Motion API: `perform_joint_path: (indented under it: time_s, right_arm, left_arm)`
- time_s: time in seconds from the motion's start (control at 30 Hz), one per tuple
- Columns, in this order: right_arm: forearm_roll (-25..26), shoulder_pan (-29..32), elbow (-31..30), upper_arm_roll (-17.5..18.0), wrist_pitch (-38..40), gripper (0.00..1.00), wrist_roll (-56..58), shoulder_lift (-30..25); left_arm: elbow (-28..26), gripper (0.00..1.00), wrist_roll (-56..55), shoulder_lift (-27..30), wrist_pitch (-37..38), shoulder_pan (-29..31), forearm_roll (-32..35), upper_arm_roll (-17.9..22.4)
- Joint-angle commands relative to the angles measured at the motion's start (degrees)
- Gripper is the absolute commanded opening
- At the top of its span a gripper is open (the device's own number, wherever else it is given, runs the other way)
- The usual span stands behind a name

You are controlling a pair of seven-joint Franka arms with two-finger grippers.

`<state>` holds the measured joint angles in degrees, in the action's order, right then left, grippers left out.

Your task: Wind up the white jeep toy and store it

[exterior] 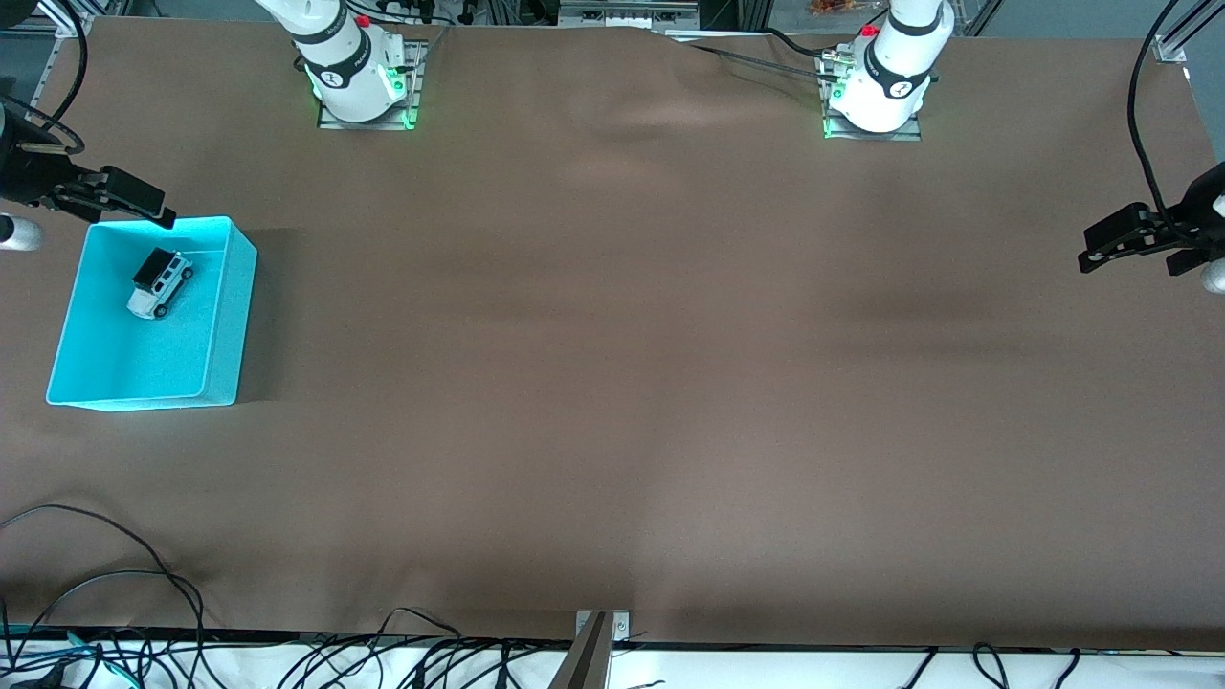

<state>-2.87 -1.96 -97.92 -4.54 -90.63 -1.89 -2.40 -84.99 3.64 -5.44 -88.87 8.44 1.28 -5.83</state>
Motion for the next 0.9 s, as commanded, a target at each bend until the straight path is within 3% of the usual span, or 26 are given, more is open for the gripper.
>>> perform_joint_path:
  time_s: [0.0, 0.7, 0.87]
  right_arm:
    - [2.5, -4.2, 1.4, -0.4, 1.2, 1.00, -2.1, 0.6]
    - [2.6, -3.3, 0.8, -0.9, 1.3, 1.00, -0.6, 1.0]
    - [2.7, -3.3, 0.3, -2.4, 1.3, 1.00, 1.7, 0.9]
  left_arm:
    - [-1.2, 1.00, 1.4, 0.9, -0.1, -0.1, -1.8, 0.5]
    - [-1.1, 1.00, 1.3, 0.4, -0.4, -0.1, -2.2, 0.5]
    - [-1.2, 1.00, 1.3, 0.5, -0.3, -0.2, -2.1, 0.4]
